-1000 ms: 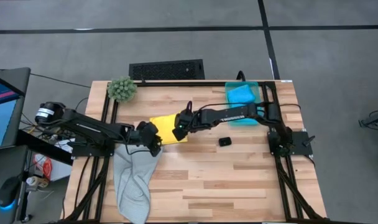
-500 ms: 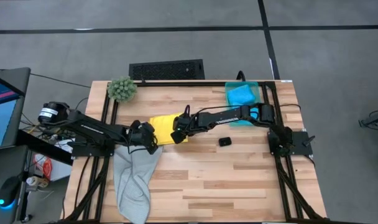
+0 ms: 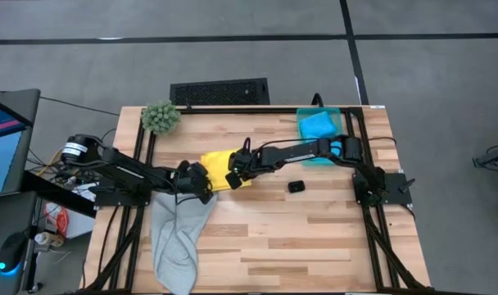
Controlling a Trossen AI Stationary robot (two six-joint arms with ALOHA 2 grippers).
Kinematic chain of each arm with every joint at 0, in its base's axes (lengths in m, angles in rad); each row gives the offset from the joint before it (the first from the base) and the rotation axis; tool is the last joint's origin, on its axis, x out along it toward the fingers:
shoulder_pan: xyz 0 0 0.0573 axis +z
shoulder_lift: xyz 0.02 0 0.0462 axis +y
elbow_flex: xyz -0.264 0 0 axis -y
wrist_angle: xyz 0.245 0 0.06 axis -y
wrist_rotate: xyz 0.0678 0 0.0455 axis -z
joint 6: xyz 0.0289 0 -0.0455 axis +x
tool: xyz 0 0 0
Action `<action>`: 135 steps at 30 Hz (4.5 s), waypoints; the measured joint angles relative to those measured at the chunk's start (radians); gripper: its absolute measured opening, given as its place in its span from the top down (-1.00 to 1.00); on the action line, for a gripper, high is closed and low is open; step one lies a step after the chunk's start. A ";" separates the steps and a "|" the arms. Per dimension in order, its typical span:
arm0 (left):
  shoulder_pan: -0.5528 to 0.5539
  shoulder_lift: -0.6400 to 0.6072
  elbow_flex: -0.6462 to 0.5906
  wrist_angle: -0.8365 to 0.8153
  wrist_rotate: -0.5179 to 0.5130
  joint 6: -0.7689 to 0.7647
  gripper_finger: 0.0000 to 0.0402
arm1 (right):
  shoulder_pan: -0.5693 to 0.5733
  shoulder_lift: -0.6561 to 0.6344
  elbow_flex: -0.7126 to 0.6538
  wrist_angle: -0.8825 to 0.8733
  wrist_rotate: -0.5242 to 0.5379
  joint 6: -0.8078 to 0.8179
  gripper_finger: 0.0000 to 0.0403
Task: Fold microfiber towels
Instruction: Fold the yellow microfiber cloth
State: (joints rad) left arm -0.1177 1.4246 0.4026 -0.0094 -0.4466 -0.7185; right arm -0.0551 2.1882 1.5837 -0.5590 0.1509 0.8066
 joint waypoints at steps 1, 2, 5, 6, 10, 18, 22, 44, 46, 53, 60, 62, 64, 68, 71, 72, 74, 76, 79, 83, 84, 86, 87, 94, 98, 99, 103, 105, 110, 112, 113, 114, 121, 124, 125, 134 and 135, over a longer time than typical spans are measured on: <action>0.000 0.000 0.000 0.011 0.006 0.002 0.70 | 0.000 -0.004 0.001 0.003 0.000 -0.001 0.88; 0.000 0.001 0.000 0.022 0.009 0.008 0.70 | 0.000 -0.005 0.008 -0.003 0.000 -0.003 0.92; 0.000 0.001 -0.001 0.032 0.024 0.015 0.70 | 0.007 -0.026 0.028 -0.055 0.005 -0.011 0.91; 0.000 0.001 -0.001 0.032 0.024 0.014 0.70 | 0.009 -0.029 0.042 -0.053 0.008 -0.011 0.88; 0.000 0.002 -0.002 0.045 0.024 0.014 0.70 | 0.016 -0.050 0.068 -0.084 0.009 -0.014 0.85; -0.001 0.005 -0.005 0.135 0.043 0.034 0.70 | 0.047 -0.050 0.099 0.034 0.006 -0.030 0.94; -0.001 0.005 -0.005 0.136 0.037 0.035 0.70 | 0.056 -0.050 0.099 0.104 -0.017 -0.030 0.90; 0.000 0.003 -0.003 0.185 0.028 0.045 0.70 | 0.062 -0.023 0.080 0.254 -0.029 -0.053 0.31; -0.001 0.003 -0.003 0.183 0.051 0.074 0.70 | 0.062 -0.023 0.079 0.254 -0.029 -0.055 0.17; -0.001 -0.070 -0.002 0.078 0.094 0.074 0.70 | 0.069 -0.023 0.080 0.263 -0.020 -0.060 -0.15; 0.000 -0.138 -0.001 -0.005 0.059 0.084 0.70 | 0.078 -0.023 0.080 0.264 -0.017 -0.093 -0.14; 0.001 -0.157 -0.002 -0.036 0.059 0.081 0.70 | 0.088 -0.023 0.080 0.259 -0.018 -0.097 -0.12; 0.001 -0.190 -0.001 -0.076 0.069 0.061 0.70 | 0.098 -0.023 0.080 0.253 -0.010 -0.100 -0.09; -0.004 -0.283 0.021 -0.227 0.069 0.034 0.70 | 0.120 -0.023 0.080 0.262 0.097 -0.135 -0.04; -0.006 -0.357 0.050 -0.342 0.038 0.021 0.70 | 0.122 -0.023 0.080 0.298 0.110 -0.142 0.00; -0.006 -0.380 0.062 -0.381 0.027 0.017 0.70 | 0.120 -0.023 0.080 0.303 0.103 -0.148 0.02; -0.010 -0.431 0.081 -0.422 0.003 0.012 0.70 | 0.121 -0.023 0.080 0.295 0.102 -0.150 0.05; -0.018 -0.481 0.090 -0.424 -0.033 0.011 0.70 | 0.130 -0.023 0.078 0.278 0.139 -0.142 0.08; -0.027 -0.531 0.090 -0.386 -0.099 0.027 0.70 | 0.150 -0.023 0.054 0.275 0.199 -0.138 0.14; -0.023 -0.540 0.091 -0.339 -0.127 0.070 0.70 | 0.164 -0.023 0.013 0.332 0.202 -0.113 0.22; -0.024 -0.534 0.091 -0.328 -0.127 0.077 0.70 | 0.165 -0.023 -0.001 0.351 0.198 -0.103 0.23; -0.024 -0.505 0.091 -0.302 -0.127 0.086 0.70 | 0.166 -0.023 -0.022 0.391 0.197 -0.100 0.26; -0.024 -0.490 0.091 -0.305 -0.127 0.086 0.70 | 0.167 -0.023 -0.029 0.419 0.195 -0.100 0.27; -0.024 -0.353 0.090 -0.201 -0.091 0.114 0.70 | 0.166 -0.024 -0.067 0.510 0.132 -0.104 0.35; -0.024 -0.287 0.090 -0.123 -0.081 0.138 0.70 | 0.166 0.008 -0.074 0.521 0.117 -0.105 0.38; -0.024 -0.272 0.090 -0.108 -0.072 0.140 0.70 | 0.166 0.013 -0.077 0.513 0.104 -0.107 0.39; -0.025 -0.224 0.090 -0.102 0.004 0.158 0.70 | 0.164 0.029 -0.069 0.560 0.093 -0.110 0.40; -0.029 -0.218 0.089 -0.135 0.024 0.148 0.70 | 0.165 0.022 -0.080 0.525 0.114 -0.134 0.39; -0.047 -0.205 0.090 -0.189 0.042 0.122 0.70 | 0.160 -0.027 -0.073 0.500 0.172 -0.158 0.40; -0.047 -0.199 0.090 -0.216 0.030 0.120 0.70 | 0.155 -0.028 -0.072 0.477 0.172 -0.141 0.39; -0.047 -0.199 0.090 -0.233 0.016 0.120 0.70 | 0.150 -0.029 -0.074 0.450 0.170 -0.126 0.38; -0.047 -0.191 0.090 -0.235 0.001 0.120 0.70 | 0.145 -0.031 -0.076 0.429 0.162 -0.115 0.37; -0.045 -0.138 0.056 -0.199 -0.074 0.112 0.70 | 0.114 -0.039 -0.076 0.324 0.141 -0.042 -0.03; -0.045 -0.099 0.042 -0.163 -0.077 0.111 0.70 | 0.107 -0.039 -0.075 0.335 0.142 -0.013 -0.22; -0.045 -0.089 0.038 -0.160 -0.081 0.110 0.70 | 0.103 -0.039 -0.075 0.334 0.142 0.000 -0.26; -0.044 0.041 0.040 -0.061 -0.096 0.108 0.70 | 0.084 0.034 -0.066 0.437 0.122 0.107 -0.32; -0.044 0.051 0.040 -0.040 -0.100 0.108 0.70 | 0.081 0.036 -0.076 0.413 0.113 0.110 -0.32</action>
State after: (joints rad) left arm -0.1619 1.4758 0.4431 -0.0489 -0.5462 -0.6100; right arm 0.0261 2.2241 1.5081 -0.1462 0.2637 0.9171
